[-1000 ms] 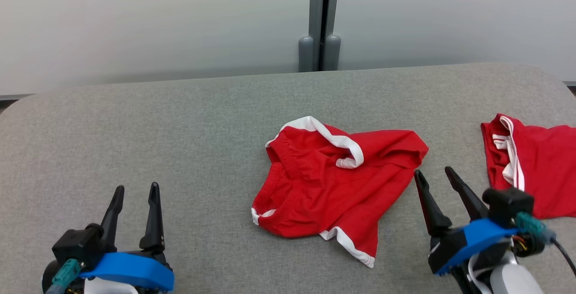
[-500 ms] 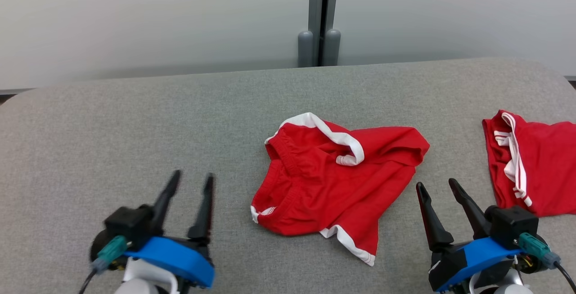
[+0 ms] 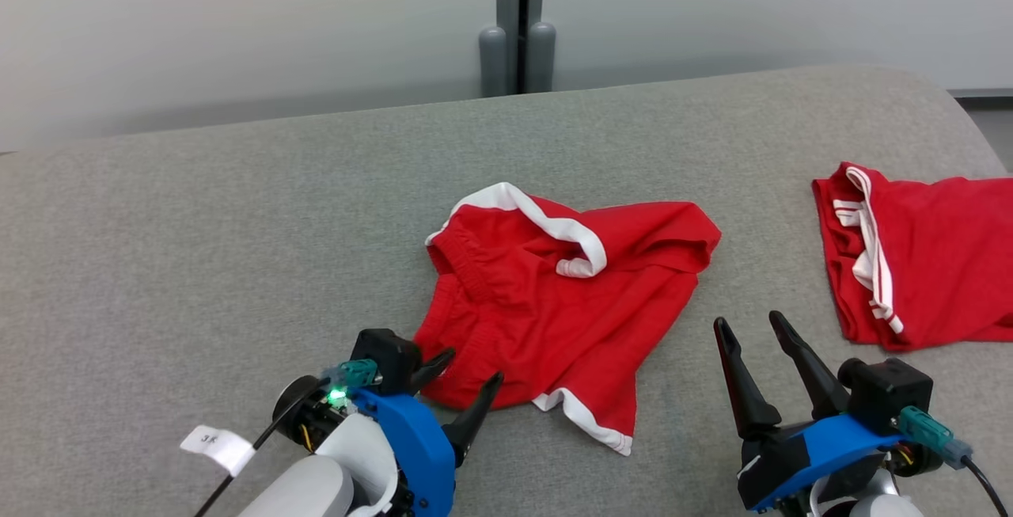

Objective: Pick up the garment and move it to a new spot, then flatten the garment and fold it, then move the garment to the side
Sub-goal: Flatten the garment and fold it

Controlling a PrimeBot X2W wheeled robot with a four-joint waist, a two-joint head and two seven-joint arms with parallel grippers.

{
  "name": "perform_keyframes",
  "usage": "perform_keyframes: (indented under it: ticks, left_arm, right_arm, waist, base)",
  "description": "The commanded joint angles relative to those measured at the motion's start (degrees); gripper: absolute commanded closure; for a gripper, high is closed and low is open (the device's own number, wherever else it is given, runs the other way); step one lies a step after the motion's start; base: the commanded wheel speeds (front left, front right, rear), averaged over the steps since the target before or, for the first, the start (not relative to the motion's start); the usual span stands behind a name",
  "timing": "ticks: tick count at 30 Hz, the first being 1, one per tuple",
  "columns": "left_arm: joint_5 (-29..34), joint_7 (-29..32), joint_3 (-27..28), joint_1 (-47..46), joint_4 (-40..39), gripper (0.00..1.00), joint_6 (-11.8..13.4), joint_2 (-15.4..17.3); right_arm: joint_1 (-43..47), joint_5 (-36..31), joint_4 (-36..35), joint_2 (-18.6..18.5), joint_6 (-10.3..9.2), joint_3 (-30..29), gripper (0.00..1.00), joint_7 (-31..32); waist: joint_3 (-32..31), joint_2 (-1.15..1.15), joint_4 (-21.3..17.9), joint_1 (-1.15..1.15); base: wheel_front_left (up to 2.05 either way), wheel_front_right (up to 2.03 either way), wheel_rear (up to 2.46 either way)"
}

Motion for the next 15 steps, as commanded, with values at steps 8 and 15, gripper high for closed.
perform_keyframes:
  ticks: [8,15]
  left_arm:
    - [-2.28,3.71,-1.73,-4.26,4.42,0.00,-0.65,0.16]
    - [-5.03,4.17,-1.26,-5.12,6.35,1.00,-0.79,-0.90]
  right_arm:
    - [-2.11,0.26,1.16,-0.03,0.03,1.16,0.00,-1.28]
    - [-2.43,1.10,1.84,-0.03,0.03,1.69,0.00,-1.96]
  waist:
    - [1.29,0.00,-2.29,0.00]
    - [1.66,0.00,-3.07,0.00]
  base:
    - [0.00,0.00,0.00]
    - [0.00,0.00,0.00]
